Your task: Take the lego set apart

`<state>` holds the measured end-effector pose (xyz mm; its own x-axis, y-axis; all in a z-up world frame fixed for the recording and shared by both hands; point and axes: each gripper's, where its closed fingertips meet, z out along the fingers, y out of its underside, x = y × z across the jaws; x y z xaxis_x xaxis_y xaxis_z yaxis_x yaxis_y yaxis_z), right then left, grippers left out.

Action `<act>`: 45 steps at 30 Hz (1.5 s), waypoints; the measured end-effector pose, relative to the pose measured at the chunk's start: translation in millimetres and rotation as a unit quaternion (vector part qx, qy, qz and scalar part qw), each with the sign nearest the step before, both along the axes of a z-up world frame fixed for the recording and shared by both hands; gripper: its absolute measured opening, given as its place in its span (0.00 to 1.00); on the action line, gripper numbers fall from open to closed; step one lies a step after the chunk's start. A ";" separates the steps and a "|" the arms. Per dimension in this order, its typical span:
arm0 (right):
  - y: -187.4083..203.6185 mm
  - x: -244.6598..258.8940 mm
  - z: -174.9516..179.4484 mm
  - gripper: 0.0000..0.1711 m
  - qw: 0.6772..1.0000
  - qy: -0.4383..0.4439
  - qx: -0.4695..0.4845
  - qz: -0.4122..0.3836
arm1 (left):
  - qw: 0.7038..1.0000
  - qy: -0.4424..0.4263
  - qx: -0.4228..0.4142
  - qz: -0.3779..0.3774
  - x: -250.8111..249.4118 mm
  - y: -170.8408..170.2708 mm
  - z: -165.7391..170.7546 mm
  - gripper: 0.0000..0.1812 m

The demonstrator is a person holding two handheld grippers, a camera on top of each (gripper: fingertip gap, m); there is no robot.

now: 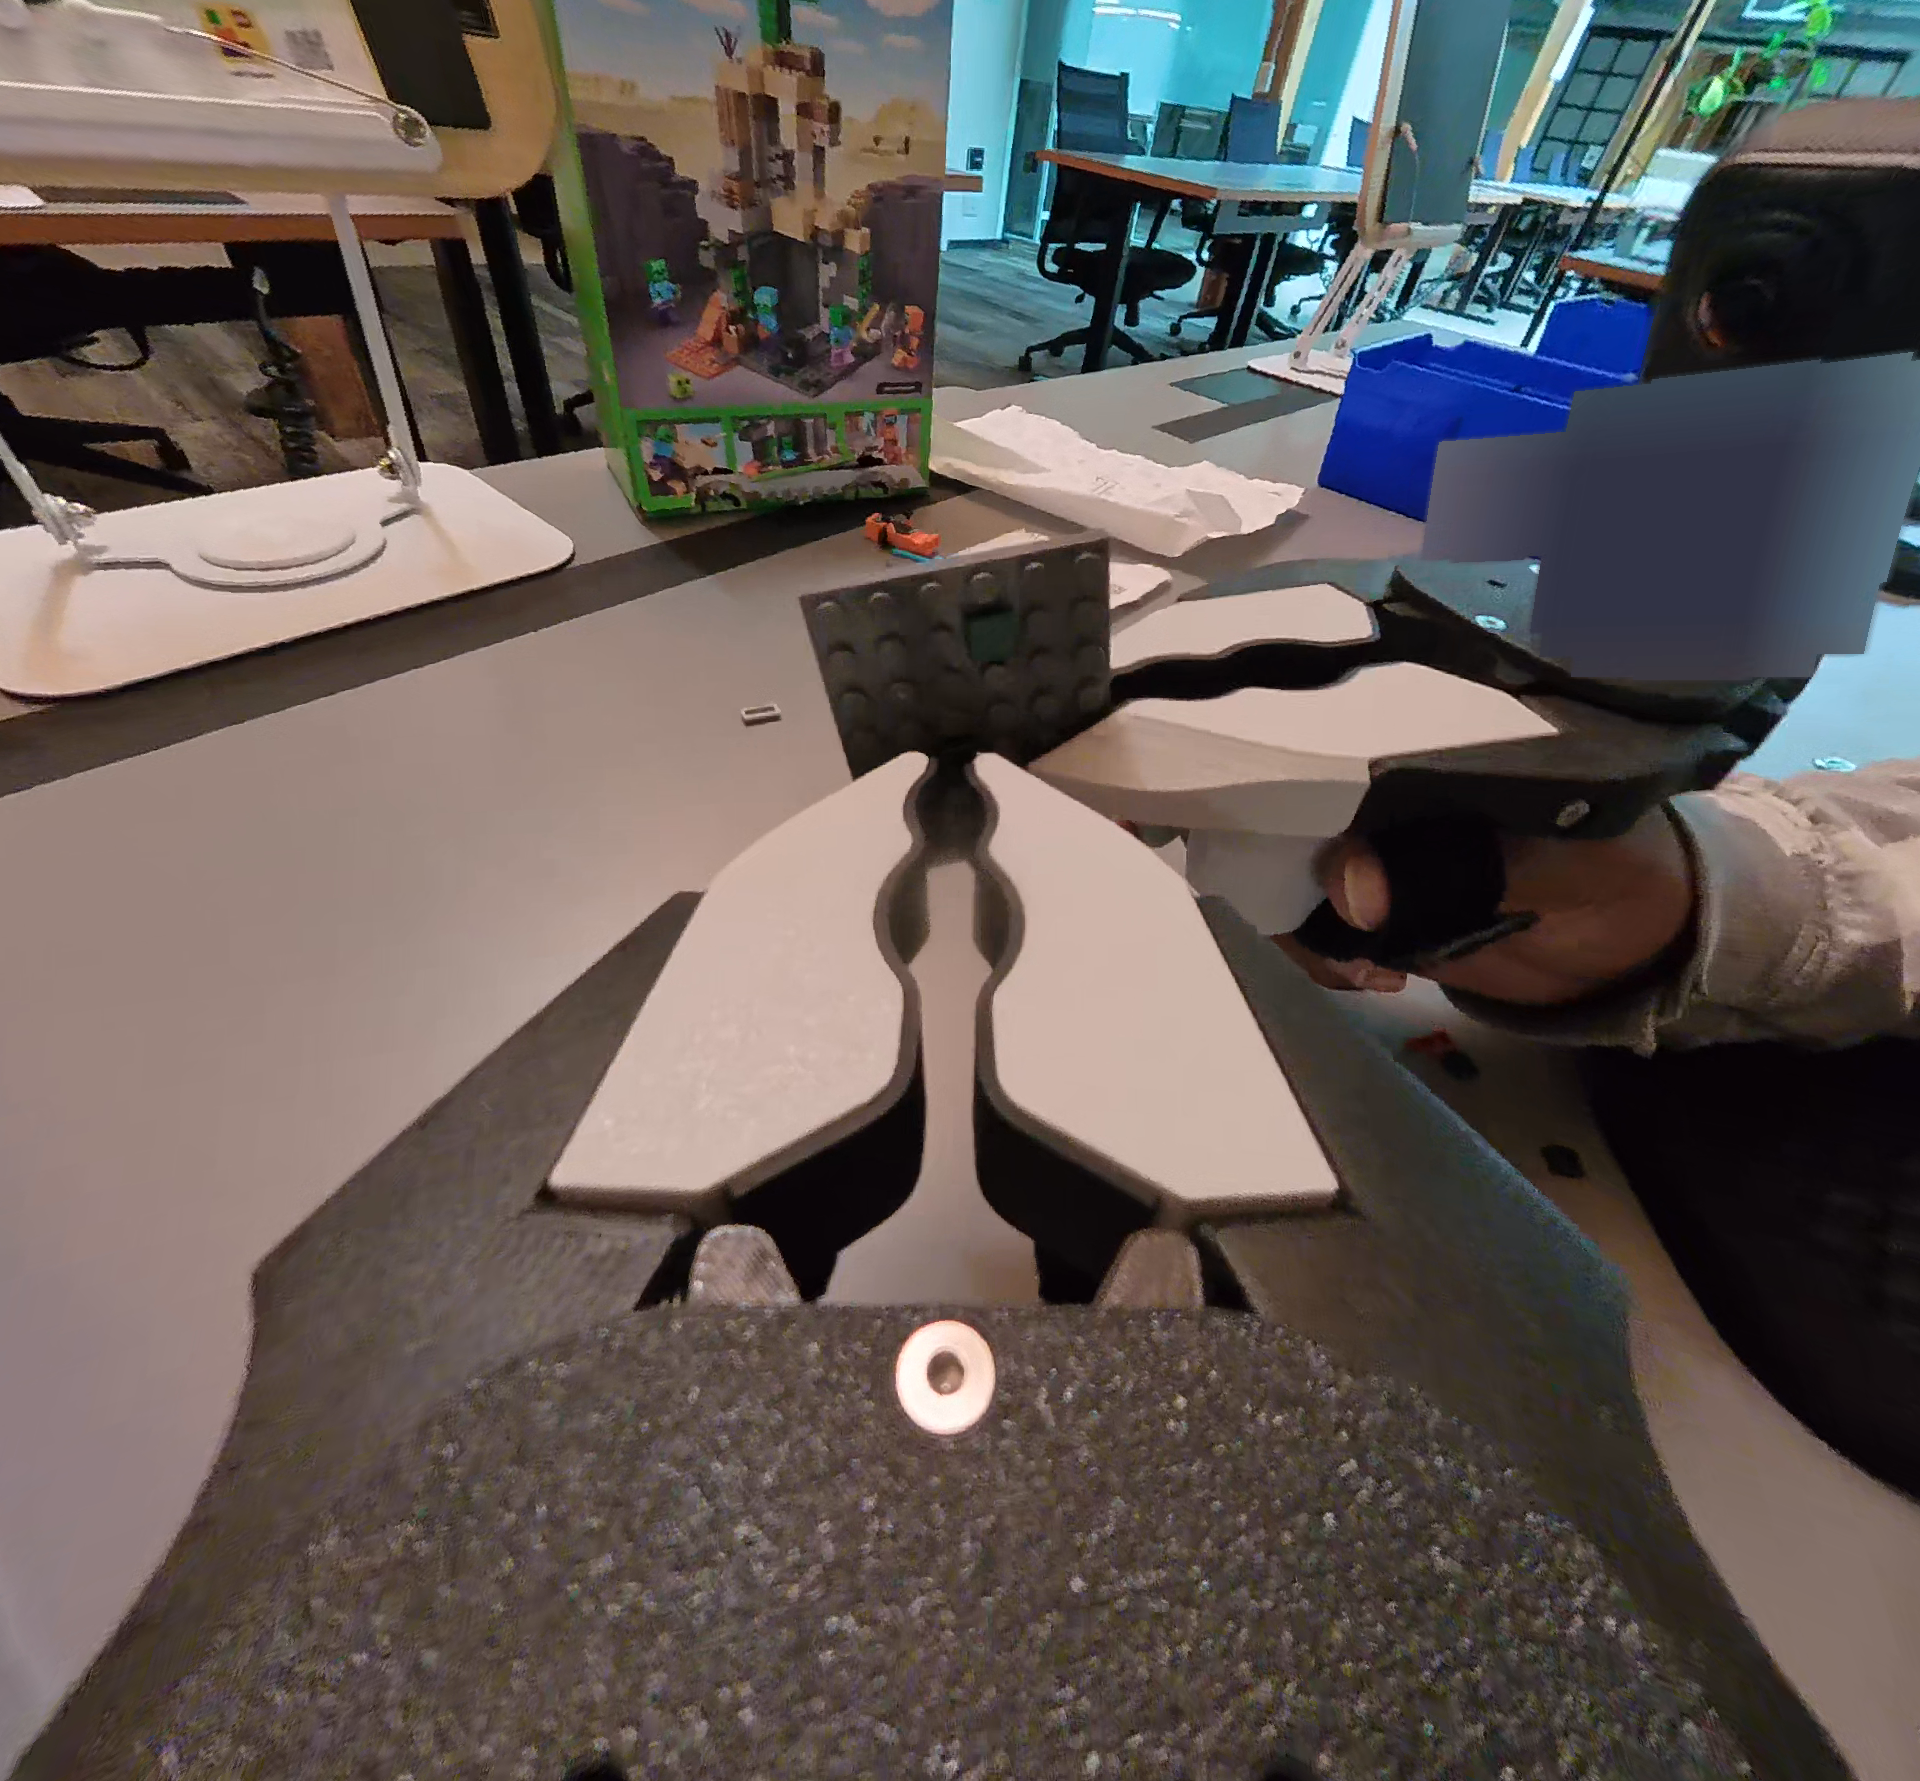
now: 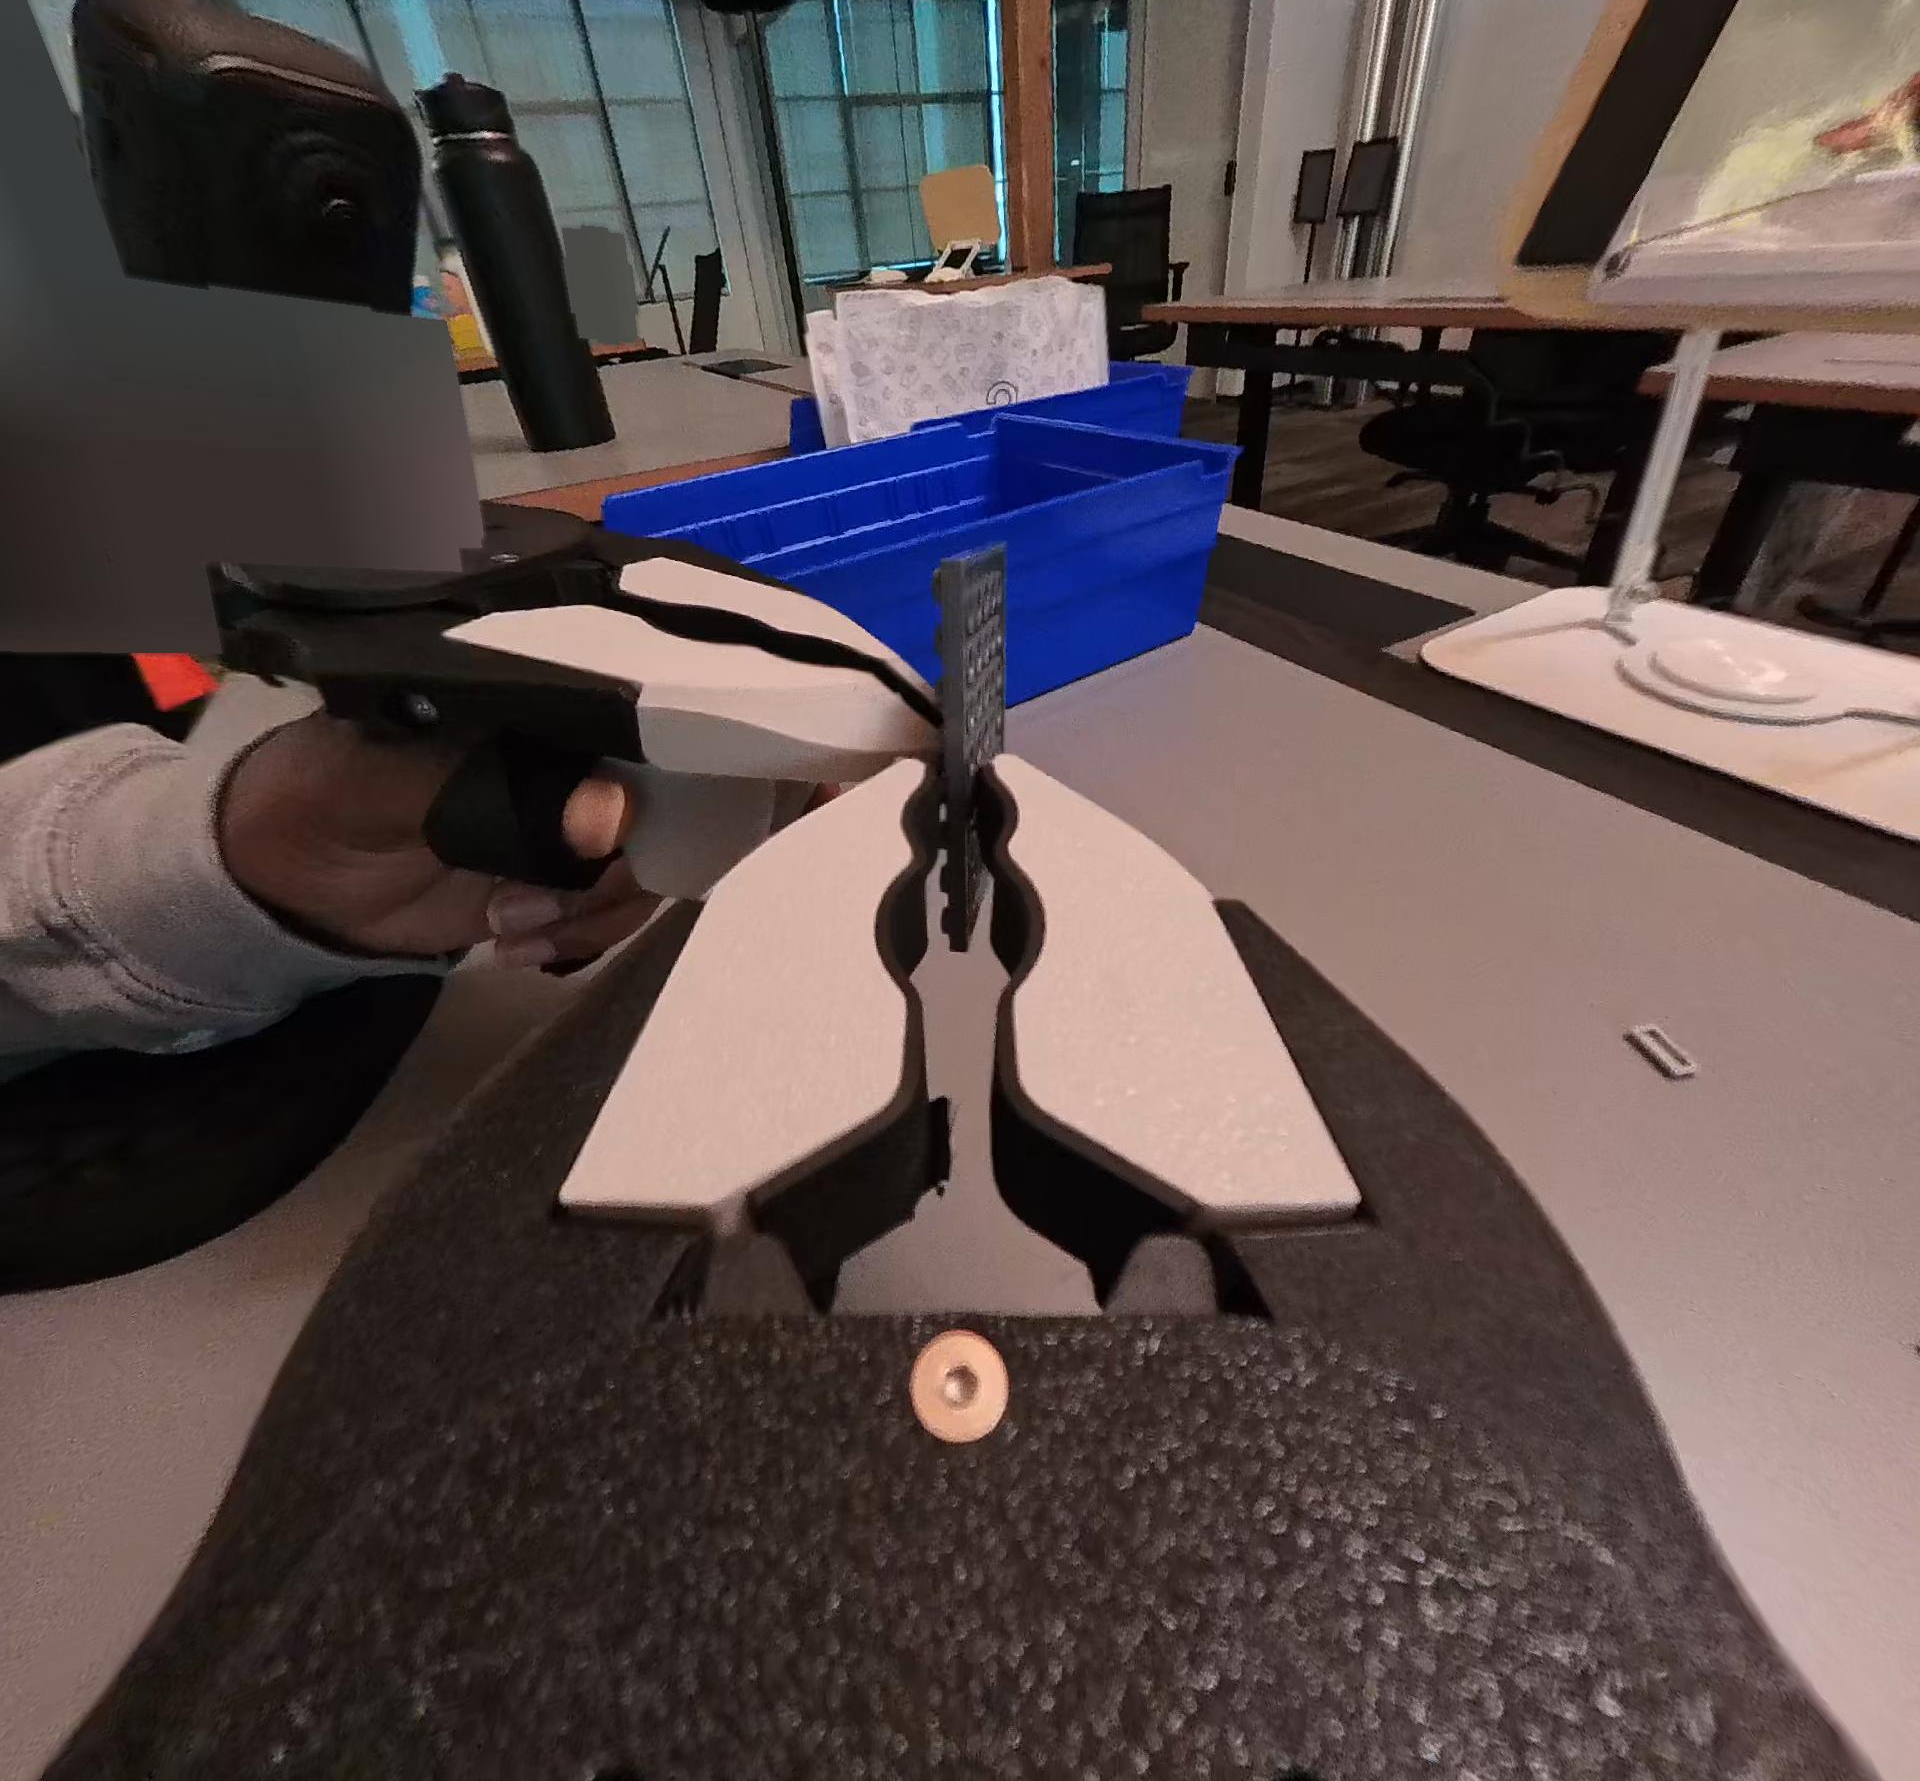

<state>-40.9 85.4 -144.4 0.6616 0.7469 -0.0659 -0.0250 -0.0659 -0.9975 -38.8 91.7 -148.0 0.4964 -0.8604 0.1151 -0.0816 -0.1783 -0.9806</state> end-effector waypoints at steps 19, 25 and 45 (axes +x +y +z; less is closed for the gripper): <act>-4.3 -3.1 -1.3 0.05 0.998 0.023 -0.033 0.049 | 0.999 0.012 0.049 0.015 0.0 -0.7 0.3 0.03; -0.7 0.3 -0.2 0.05 0.976 0.138 -0.138 0.095 | 0.992 0.057 0.112 0.034 1.7 -0.7 1.7 0.04; 1.6 -2.4 -15.1 0.03 0.943 0.188 -0.255 0.099 | 0.964 0.149 0.215 0.051 -2.0 -0.3 -7.0 0.04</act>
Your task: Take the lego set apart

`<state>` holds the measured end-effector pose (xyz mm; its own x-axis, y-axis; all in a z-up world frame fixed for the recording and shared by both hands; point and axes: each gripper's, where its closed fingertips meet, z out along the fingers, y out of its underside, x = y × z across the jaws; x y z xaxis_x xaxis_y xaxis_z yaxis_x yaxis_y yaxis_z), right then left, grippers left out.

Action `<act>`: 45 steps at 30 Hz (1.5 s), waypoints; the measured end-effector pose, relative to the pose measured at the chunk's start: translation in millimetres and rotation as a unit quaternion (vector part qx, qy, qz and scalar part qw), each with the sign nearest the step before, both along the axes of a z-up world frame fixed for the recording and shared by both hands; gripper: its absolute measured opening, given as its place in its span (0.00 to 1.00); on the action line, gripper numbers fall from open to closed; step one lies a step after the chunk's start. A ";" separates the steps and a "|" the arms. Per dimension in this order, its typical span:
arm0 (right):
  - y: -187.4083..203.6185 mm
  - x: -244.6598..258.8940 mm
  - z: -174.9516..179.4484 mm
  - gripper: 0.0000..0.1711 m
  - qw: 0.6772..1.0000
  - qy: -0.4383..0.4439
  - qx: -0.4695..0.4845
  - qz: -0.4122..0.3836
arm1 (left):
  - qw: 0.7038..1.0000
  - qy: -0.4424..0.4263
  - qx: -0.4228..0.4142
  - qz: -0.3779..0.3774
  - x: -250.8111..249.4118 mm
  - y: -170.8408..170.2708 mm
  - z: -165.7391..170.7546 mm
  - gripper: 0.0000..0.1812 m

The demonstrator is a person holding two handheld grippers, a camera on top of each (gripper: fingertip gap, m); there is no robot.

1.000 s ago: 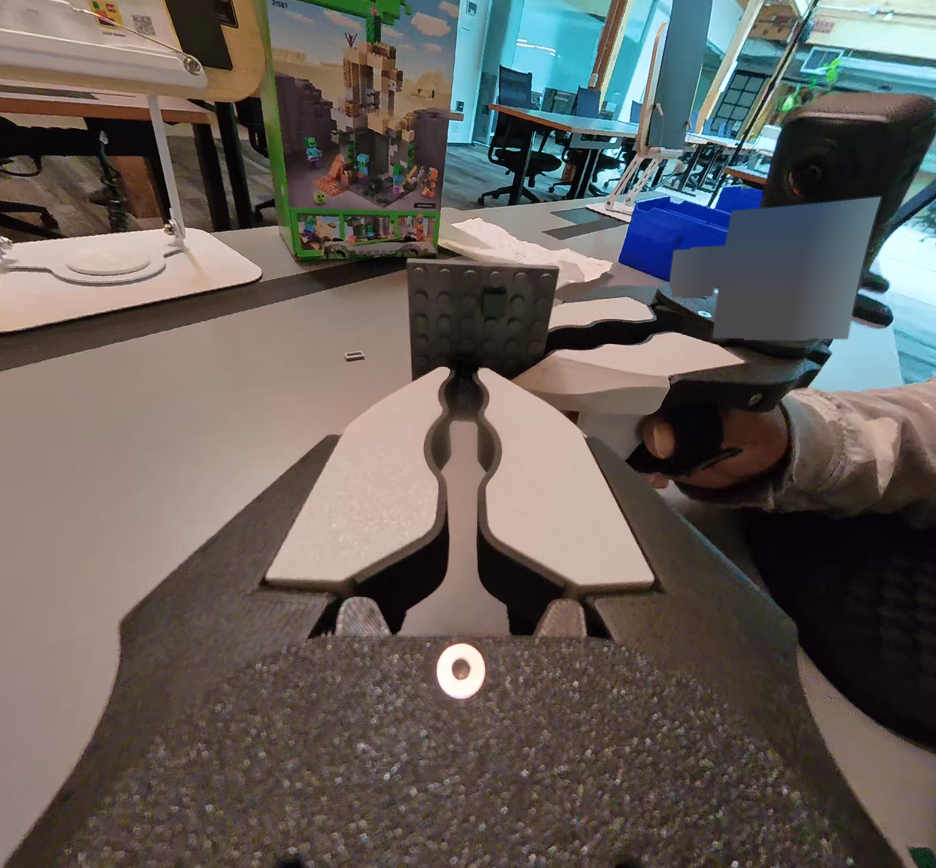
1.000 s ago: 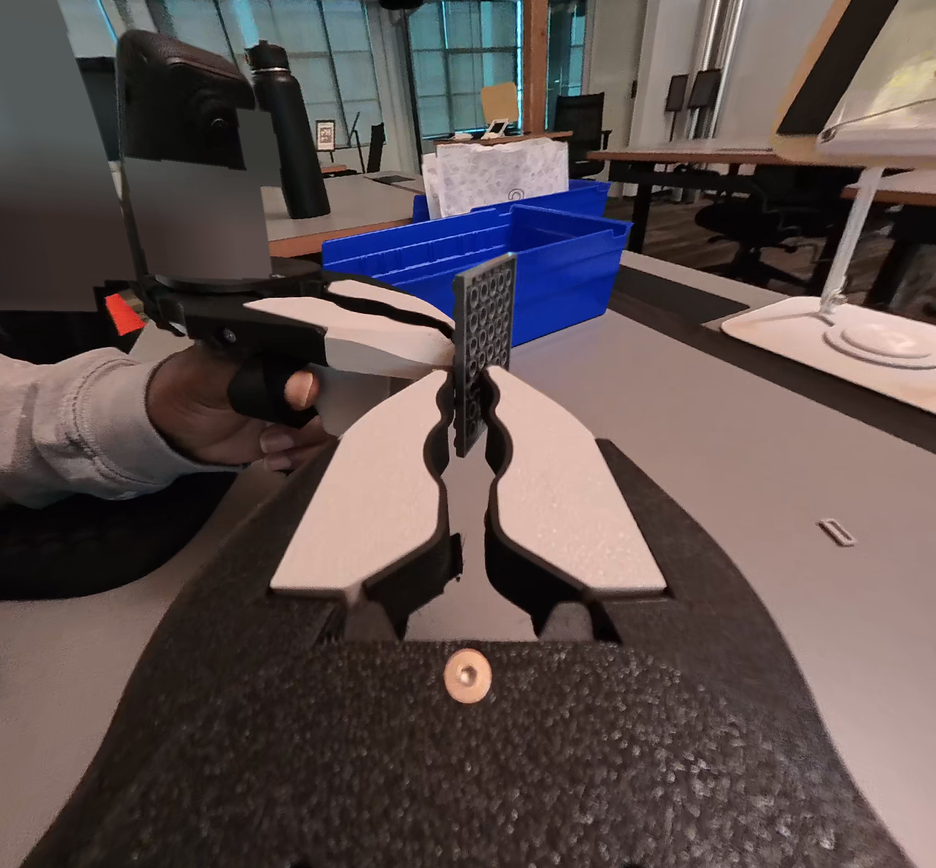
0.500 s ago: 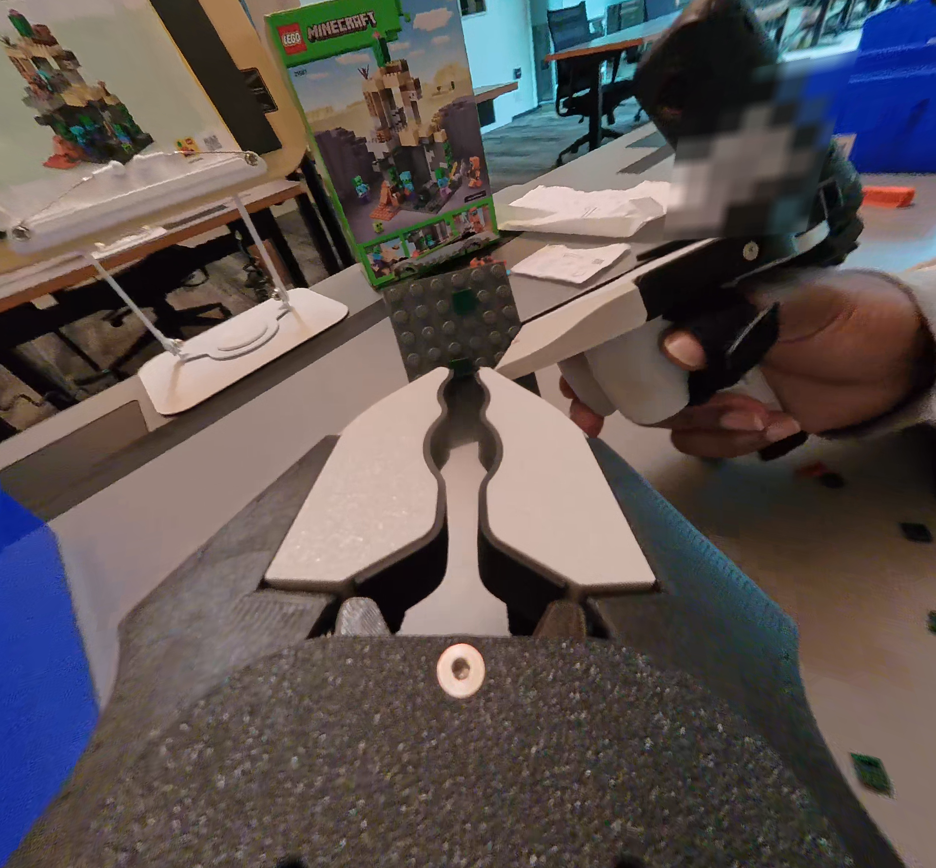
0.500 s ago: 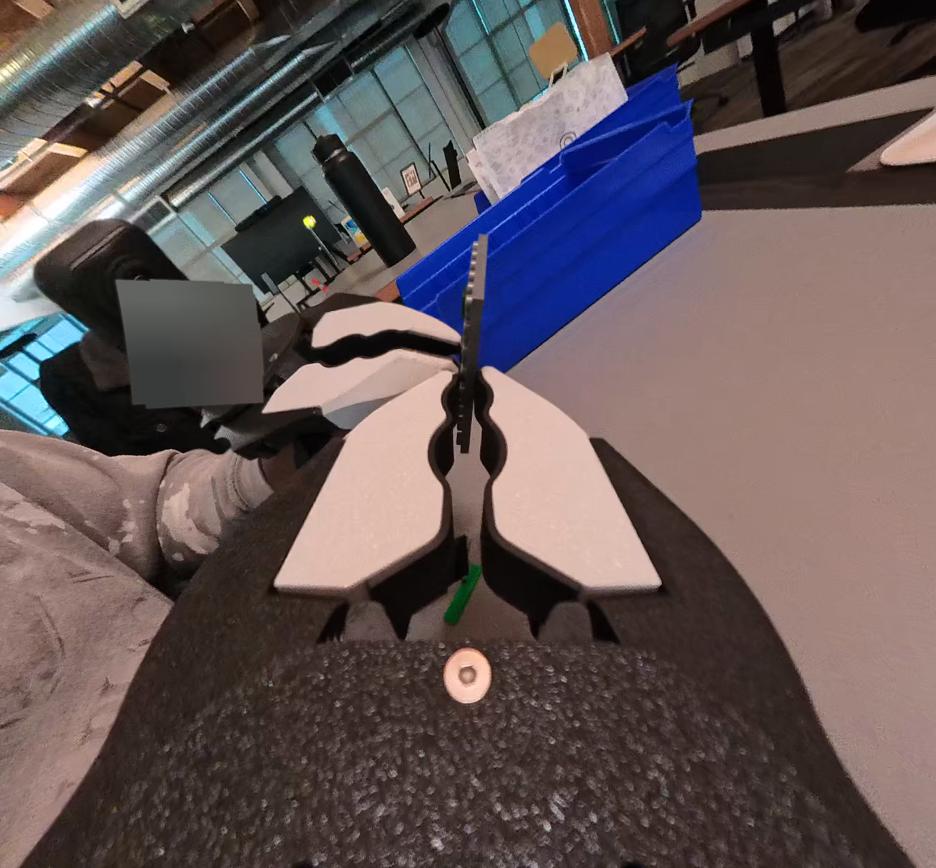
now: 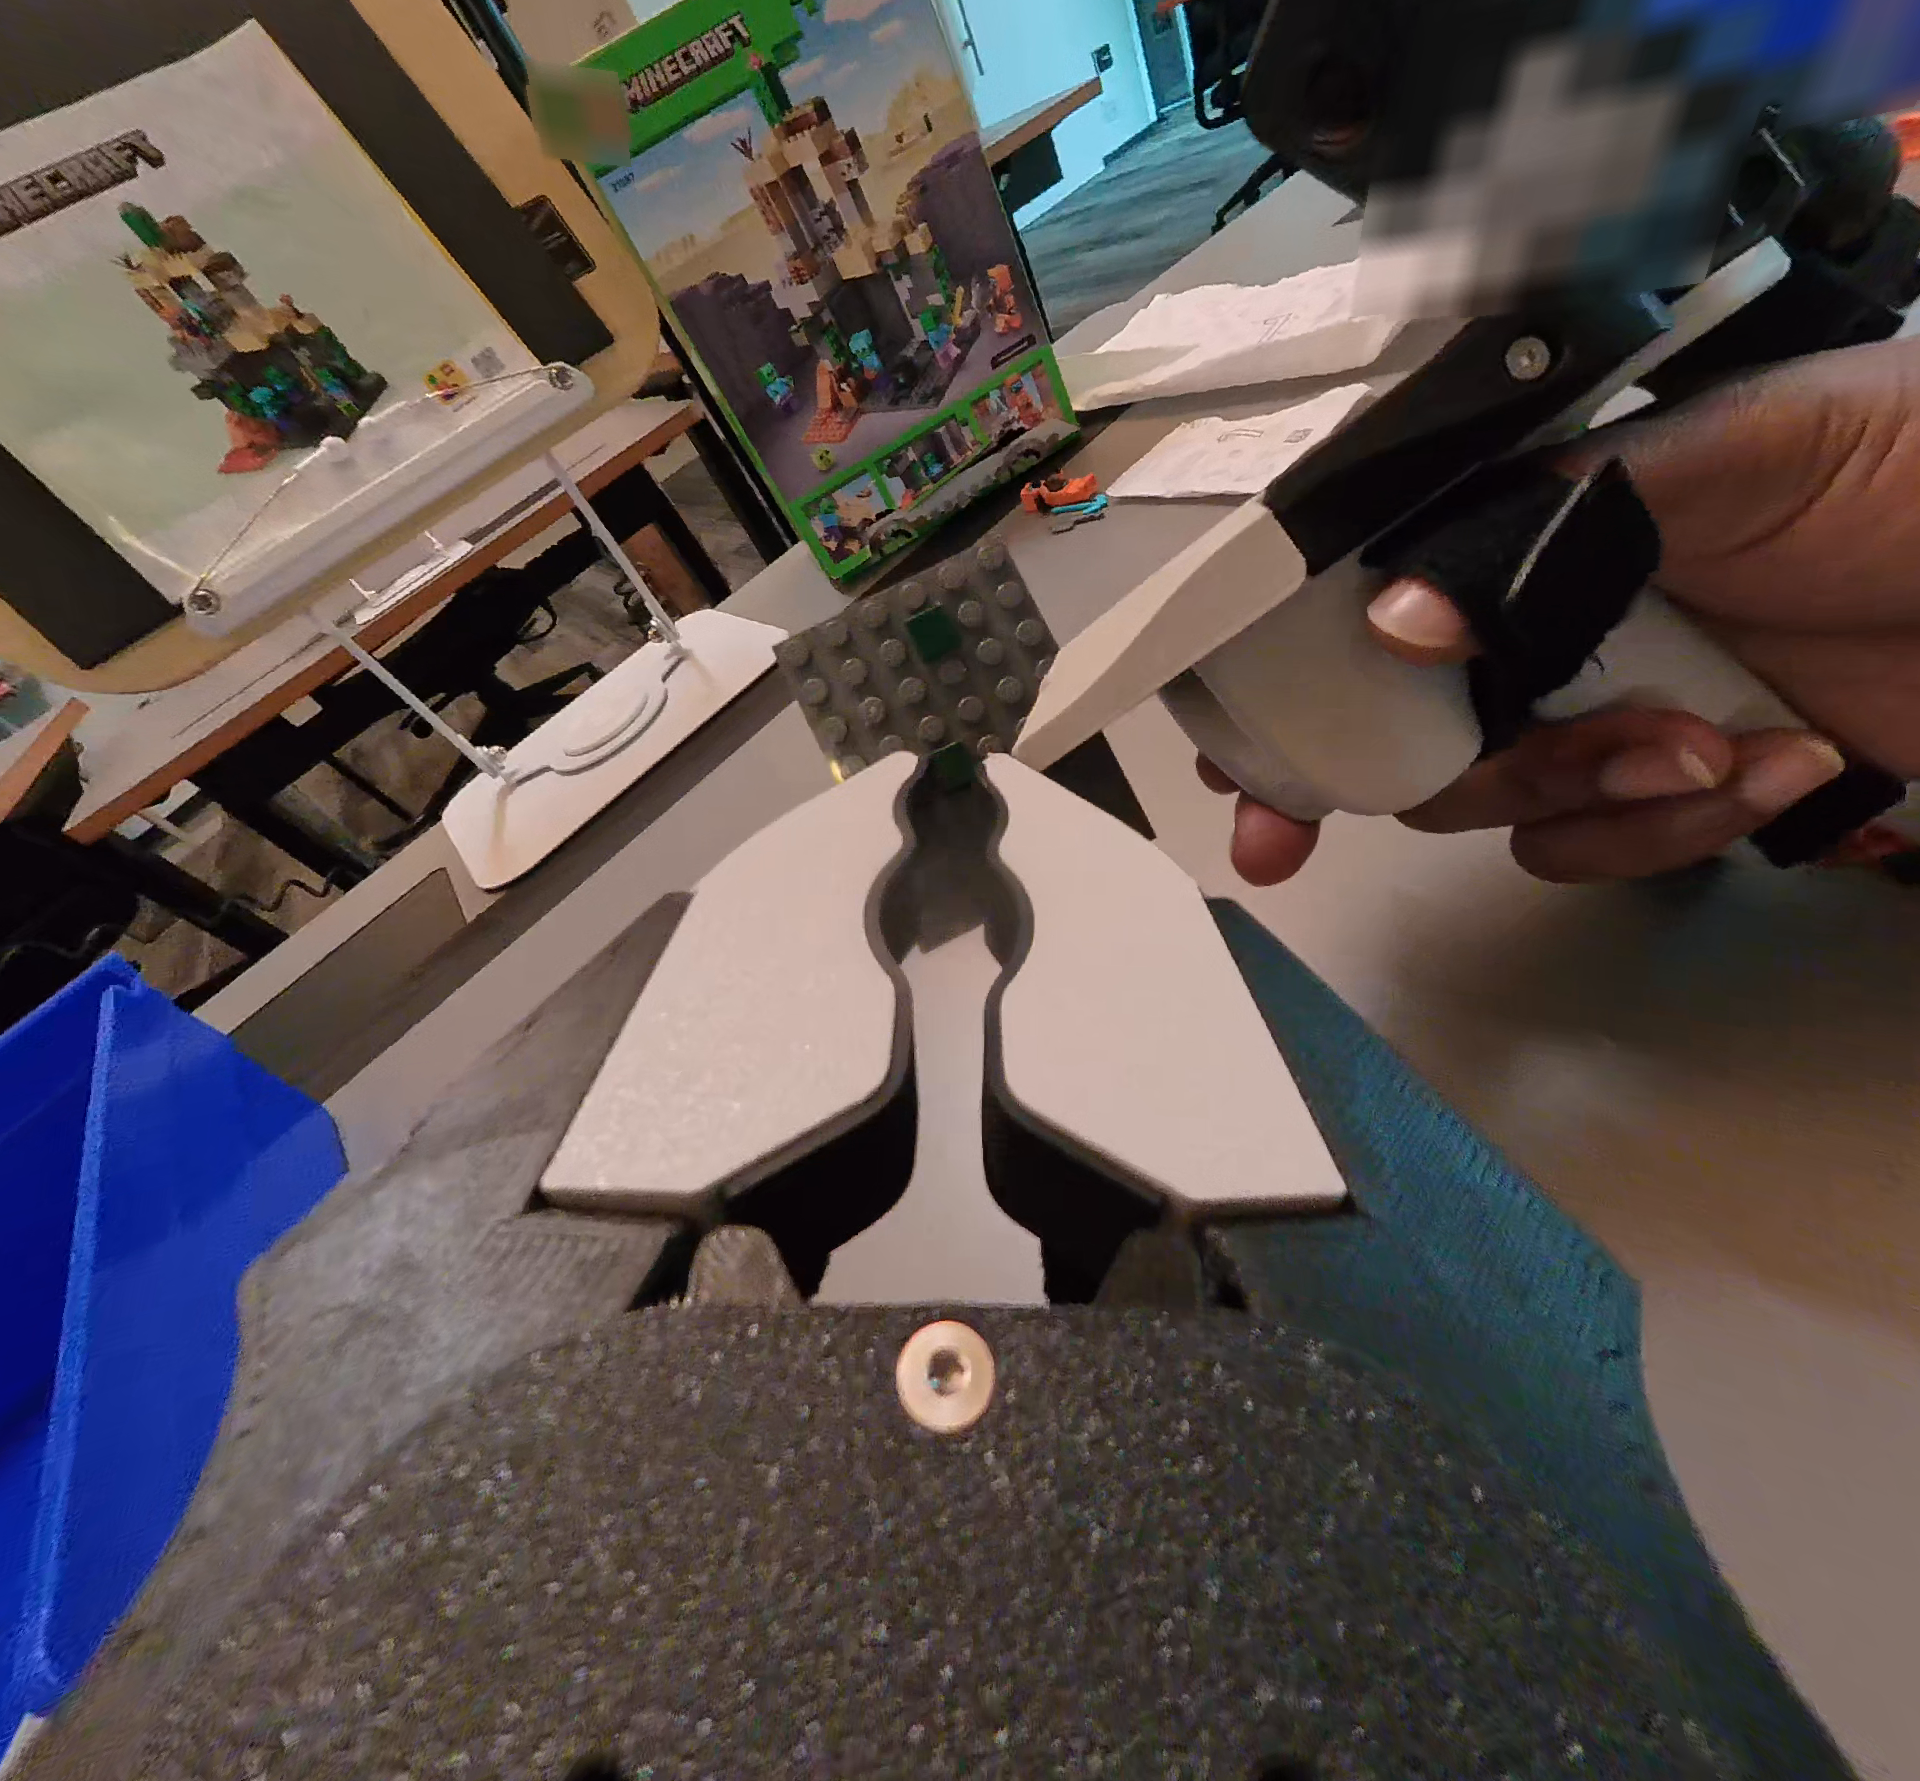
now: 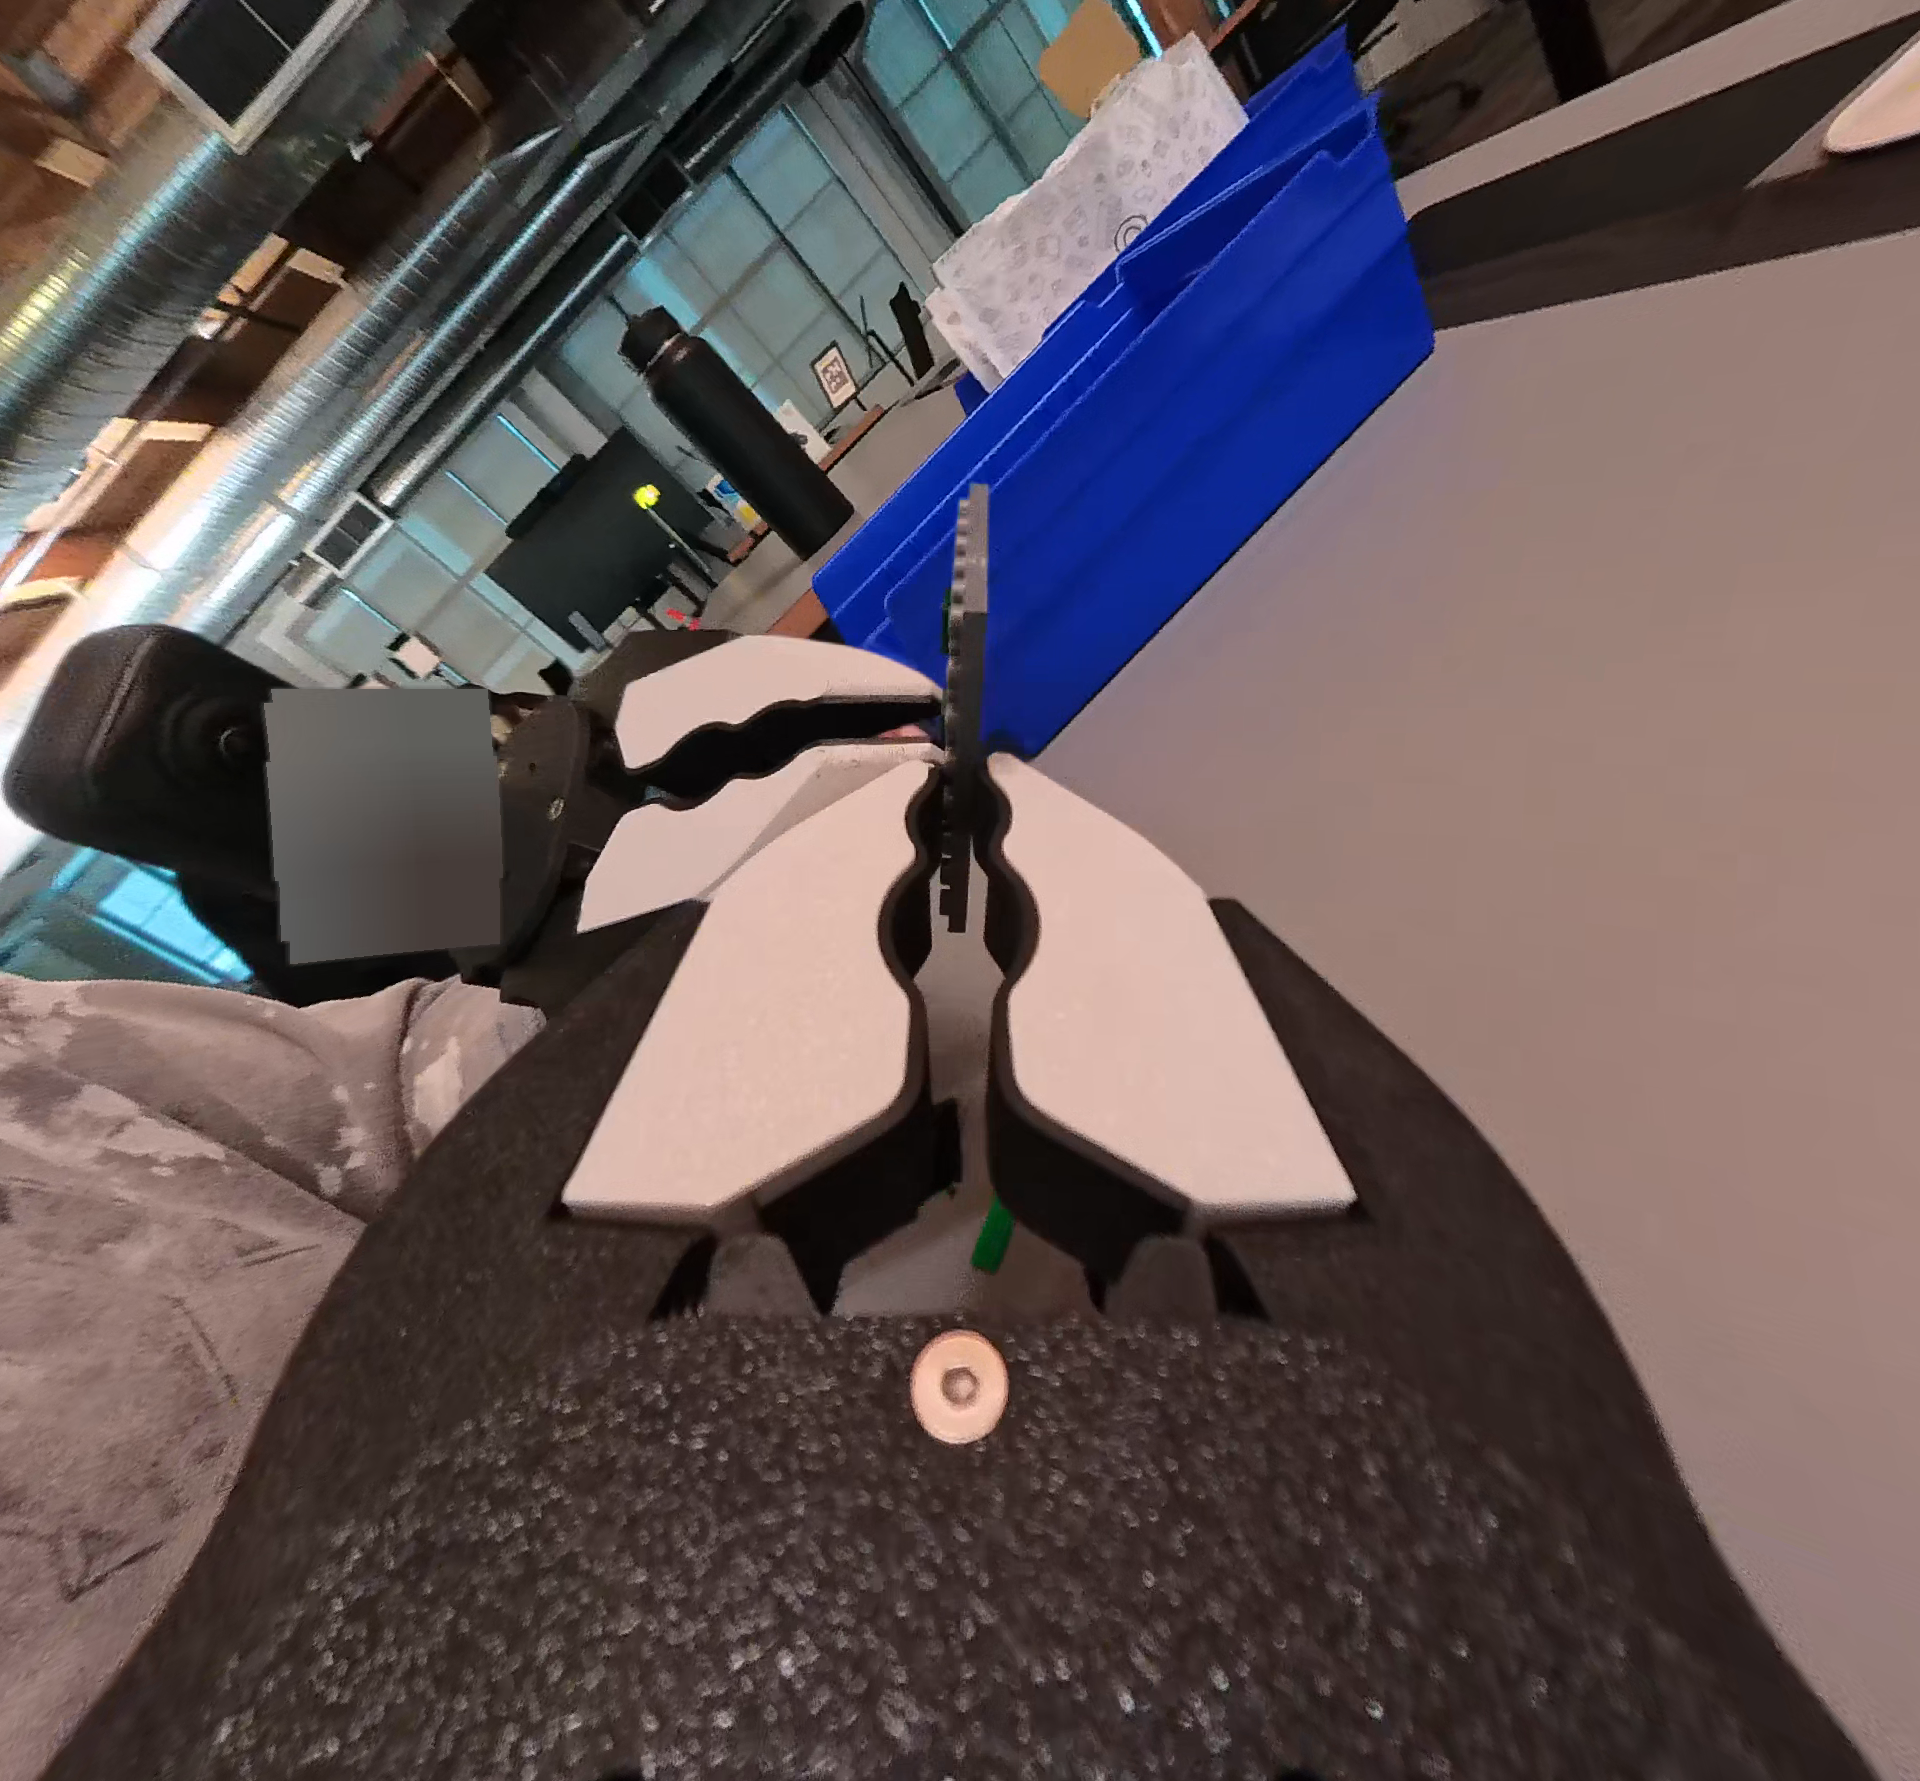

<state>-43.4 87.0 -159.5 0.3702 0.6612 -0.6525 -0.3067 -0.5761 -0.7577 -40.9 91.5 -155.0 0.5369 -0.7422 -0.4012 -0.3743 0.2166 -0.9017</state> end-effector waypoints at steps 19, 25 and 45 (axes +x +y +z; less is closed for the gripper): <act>-17.1 -5.0 -16.2 0.04 0.990 -0.083 0.007 0.114 | 0.995 0.071 -0.002 -0.073 -3.4 -12.8 -19.6 0.04; -16.4 -2.0 -18.2 0.03 0.988 -0.095 0.018 0.117 | 0.996 0.084 -0.012 -0.025 -14.0 0.3 -18.0 0.00; -16.0 -5.9 -22.0 0.03 0.988 -0.080 -0.048 0.124 | 0.989 0.124 0.004 -0.079 -6.0 -14.3 -26.2 0.05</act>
